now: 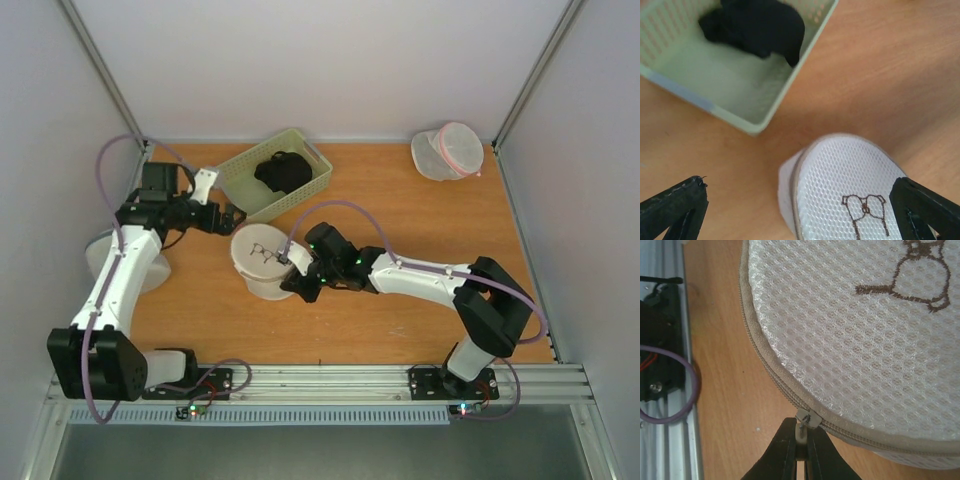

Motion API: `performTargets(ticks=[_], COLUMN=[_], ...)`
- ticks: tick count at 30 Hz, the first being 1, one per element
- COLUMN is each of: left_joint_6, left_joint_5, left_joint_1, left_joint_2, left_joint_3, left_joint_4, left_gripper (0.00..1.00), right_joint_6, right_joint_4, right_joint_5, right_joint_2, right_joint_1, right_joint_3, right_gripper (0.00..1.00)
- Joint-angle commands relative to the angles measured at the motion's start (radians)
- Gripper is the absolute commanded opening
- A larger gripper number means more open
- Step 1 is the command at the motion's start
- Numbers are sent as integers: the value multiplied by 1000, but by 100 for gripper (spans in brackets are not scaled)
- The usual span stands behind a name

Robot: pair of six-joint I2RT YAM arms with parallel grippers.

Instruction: Unzip the laundry bag and remove the bra

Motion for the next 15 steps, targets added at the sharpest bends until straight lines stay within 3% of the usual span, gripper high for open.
performTargets(ticks=[1,4,8,11,15], left_joint_6=[150,351,576,653,604], left_joint_5=[2,189,281,190,-20], left_joint_1=[13,-36,-172,-235,-351], left_joint_2=[-19,-30,-45,-38,13], left_joint_3=[134,191,181,114,79], left_joint_4=[-83,-303,-516,-486,-366], left_gripper=[99,93,75,67,50], right_joint_6=[48,53,66,82,84], right_joint_4=[51,45,54,59,54], right_joint_5=[-124,-170,-242,-279,-281], right_joint_2=[16,31,51,62,71], right_joint_1=[-29,-46,-68,-81,-81], right_joint_3=[42,60,69,74,82], right_gripper=[1,1,1,1,1])
